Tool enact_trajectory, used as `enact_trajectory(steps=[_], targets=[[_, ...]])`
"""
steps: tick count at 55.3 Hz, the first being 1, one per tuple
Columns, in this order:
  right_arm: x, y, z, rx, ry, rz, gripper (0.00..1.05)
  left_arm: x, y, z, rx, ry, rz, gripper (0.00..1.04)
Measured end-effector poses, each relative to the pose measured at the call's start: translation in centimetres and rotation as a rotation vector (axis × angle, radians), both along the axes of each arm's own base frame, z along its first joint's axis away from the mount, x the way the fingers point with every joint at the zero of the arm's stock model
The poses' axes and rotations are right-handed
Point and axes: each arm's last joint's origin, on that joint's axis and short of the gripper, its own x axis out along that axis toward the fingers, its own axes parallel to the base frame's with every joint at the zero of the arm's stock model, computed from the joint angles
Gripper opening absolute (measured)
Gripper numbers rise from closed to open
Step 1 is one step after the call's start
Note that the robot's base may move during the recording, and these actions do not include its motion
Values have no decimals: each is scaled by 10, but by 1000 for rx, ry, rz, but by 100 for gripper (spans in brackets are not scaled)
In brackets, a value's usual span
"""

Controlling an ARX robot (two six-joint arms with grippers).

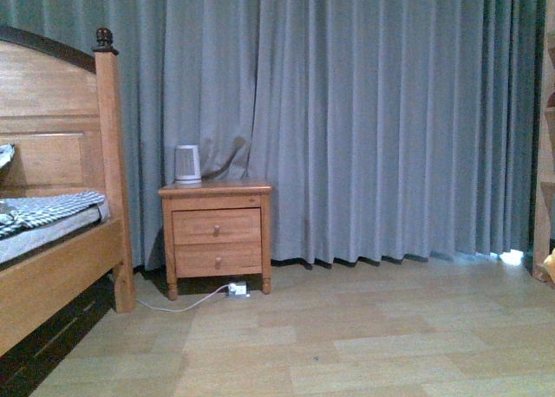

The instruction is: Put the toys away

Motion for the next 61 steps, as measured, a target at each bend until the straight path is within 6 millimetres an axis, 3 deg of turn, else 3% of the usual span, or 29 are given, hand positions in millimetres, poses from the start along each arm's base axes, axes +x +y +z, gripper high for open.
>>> enact_trajectory(steps=[61], targets=[[0,0,0,0,0,0,7,0,0,0,0,1,0,98]])
